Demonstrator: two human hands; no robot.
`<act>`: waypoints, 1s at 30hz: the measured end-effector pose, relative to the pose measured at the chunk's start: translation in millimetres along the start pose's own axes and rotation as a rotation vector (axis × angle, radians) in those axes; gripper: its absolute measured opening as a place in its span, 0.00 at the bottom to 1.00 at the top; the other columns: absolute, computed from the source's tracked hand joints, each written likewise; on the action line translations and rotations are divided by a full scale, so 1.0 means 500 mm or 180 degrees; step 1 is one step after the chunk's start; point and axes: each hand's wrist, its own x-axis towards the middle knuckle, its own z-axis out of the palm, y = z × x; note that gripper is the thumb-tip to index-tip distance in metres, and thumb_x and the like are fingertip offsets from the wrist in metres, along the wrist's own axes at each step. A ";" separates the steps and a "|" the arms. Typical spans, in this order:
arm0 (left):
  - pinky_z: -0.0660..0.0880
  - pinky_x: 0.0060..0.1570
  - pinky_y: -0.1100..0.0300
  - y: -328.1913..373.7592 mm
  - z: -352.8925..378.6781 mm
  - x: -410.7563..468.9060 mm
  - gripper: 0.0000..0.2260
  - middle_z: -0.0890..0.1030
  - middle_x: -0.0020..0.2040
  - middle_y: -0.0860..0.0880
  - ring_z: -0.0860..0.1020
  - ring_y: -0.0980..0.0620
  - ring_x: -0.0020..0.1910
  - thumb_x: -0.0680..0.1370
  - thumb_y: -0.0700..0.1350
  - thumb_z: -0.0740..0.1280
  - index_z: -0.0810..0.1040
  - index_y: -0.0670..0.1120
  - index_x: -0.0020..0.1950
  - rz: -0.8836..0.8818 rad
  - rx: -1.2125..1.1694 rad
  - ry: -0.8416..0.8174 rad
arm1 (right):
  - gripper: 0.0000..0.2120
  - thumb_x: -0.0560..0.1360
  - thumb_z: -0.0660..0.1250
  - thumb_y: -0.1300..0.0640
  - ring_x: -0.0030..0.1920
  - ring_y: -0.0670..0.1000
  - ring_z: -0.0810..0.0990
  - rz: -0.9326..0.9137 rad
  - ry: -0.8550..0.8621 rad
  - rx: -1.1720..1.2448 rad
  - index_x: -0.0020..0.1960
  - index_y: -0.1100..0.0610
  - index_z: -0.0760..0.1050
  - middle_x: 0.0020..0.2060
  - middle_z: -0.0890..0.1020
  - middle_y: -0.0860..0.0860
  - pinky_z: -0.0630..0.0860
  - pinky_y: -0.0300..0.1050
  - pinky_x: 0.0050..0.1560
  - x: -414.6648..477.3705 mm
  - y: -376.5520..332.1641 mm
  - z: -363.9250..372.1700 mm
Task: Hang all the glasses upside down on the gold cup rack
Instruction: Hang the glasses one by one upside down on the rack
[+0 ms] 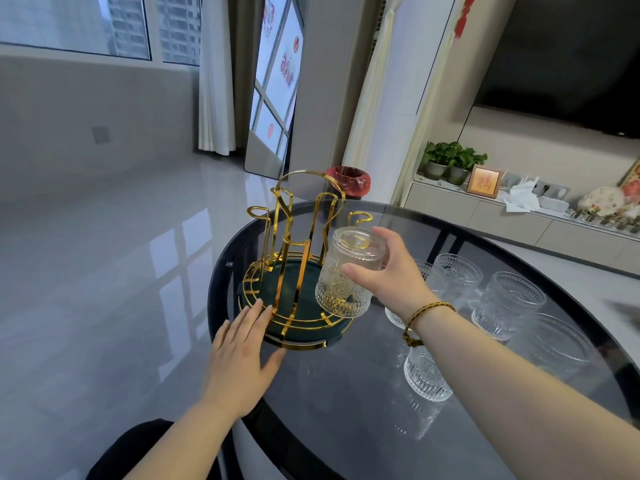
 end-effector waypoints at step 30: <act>0.36 0.68 0.59 0.083 0.018 -0.015 0.29 0.48 0.75 0.50 0.40 0.57 0.71 0.77 0.57 0.55 0.45 0.50 0.72 0.0674 0.0360 -0.0392 | 0.42 0.63 0.73 0.54 0.67 0.44 0.57 0.0200 0.1502 0.0182 0.69 0.49 0.51 0.66 0.59 0.44 0.55 0.41 0.66 -0.224 0.132 -0.082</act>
